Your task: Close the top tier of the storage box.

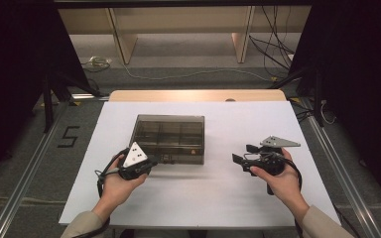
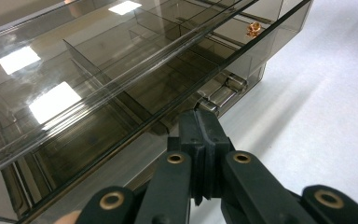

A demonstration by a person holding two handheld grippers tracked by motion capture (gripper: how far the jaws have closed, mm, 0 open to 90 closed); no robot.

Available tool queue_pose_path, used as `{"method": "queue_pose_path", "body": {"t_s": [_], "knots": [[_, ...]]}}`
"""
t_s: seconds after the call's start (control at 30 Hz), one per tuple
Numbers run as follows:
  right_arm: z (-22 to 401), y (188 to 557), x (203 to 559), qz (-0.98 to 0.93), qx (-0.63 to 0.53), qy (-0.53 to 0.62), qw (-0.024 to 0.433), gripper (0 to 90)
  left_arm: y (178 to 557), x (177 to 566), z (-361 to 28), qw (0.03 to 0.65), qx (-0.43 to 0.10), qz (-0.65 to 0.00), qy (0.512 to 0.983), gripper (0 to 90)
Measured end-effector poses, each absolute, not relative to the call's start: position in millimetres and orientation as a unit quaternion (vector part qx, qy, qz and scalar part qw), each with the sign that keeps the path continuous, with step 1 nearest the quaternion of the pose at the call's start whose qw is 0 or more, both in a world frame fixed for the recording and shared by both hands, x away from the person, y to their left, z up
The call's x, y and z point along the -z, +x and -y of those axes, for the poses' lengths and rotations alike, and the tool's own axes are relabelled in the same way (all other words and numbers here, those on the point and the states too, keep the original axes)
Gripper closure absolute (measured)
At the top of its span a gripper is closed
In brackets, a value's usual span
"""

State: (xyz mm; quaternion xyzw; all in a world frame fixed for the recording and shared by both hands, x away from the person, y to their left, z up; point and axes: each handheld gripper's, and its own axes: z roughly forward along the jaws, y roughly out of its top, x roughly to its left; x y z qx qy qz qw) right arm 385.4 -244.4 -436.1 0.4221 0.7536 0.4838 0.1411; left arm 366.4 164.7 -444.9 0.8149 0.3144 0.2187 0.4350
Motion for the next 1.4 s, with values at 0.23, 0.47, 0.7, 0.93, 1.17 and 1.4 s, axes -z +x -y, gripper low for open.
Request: {"method": "queue_pose_path", "body": {"t_s": [0.23,0.47,0.7,0.93,1.17,1.4], "knots": [[244.5,385.5,436.1,-0.753,-0.485,0.423,0.141,28.1,368.9,445.2,-164.4,0.436,-0.220,-0.316,0.814,89.5],[244.5,385.6,436.2,-0.753,-0.484,0.422,0.141,28.2,370.9,445.4,-163.7,0.436,-0.220,-0.319,0.812,89.5],[244.2,385.6,436.4,-0.754,-0.483,0.423,0.141,28.1,372.9,445.6,-163.5,0.434,-0.224,-0.320,0.812,89.5],[244.3,385.9,436.7,-0.754,-0.483,0.423,0.140,28.2,376.3,446.1,-162.8,0.434,-0.225,-0.324,0.810,89.5],[244.4,385.9,436.7,-0.753,-0.484,0.423,0.140,28.1,380.7,446.3,-161.3,0.434,-0.229,-0.328,0.807,89.5],[244.4,385.8,436.5,-0.753,-0.484,0.422,0.141,28.1,382.9,446.4,-160.8,0.435,-0.230,-0.331,0.806,89.5]]}}
